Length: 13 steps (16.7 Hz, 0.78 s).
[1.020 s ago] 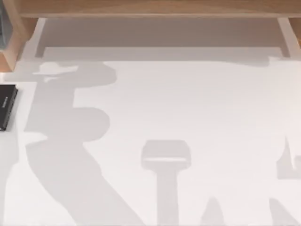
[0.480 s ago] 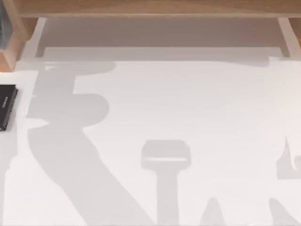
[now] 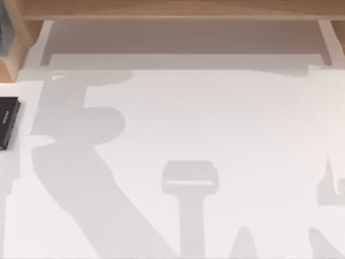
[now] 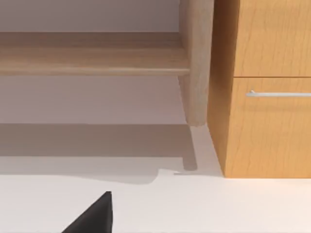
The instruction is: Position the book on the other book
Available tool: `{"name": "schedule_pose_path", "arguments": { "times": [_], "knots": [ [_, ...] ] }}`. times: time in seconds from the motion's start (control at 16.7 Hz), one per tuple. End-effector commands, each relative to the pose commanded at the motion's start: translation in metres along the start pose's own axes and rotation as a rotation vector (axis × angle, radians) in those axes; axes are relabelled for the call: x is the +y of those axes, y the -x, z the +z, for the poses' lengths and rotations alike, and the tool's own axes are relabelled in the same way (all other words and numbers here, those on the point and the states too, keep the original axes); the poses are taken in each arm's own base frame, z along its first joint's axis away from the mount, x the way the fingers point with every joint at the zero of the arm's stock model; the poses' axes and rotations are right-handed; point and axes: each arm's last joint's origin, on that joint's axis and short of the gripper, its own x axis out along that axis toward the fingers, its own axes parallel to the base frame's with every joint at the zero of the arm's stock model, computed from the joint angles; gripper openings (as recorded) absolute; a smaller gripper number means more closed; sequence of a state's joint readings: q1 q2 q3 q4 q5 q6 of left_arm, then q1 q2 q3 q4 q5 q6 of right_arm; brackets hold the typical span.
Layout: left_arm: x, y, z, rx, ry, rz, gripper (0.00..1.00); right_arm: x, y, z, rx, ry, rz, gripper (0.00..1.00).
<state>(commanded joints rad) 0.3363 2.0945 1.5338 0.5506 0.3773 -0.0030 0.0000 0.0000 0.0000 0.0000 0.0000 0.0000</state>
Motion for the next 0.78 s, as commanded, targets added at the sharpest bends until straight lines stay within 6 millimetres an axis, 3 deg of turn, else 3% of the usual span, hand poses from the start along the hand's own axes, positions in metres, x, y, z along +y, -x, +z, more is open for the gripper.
{"name": "schedule_pose_path", "arguments": {
  "times": [0.54,0.78],
  "knots": [
    [0.0,0.0,0.0,0.0,0.0,0.0,0.02,0.0,0.0,0.0,0.0,0.0,0.0,1.0],
    [0.0,0.0,0.0,0.0,0.0,0.0,0.0,0.0,0.0,0.0,0.0,0.0,0.0,1.0]
  ]
}}
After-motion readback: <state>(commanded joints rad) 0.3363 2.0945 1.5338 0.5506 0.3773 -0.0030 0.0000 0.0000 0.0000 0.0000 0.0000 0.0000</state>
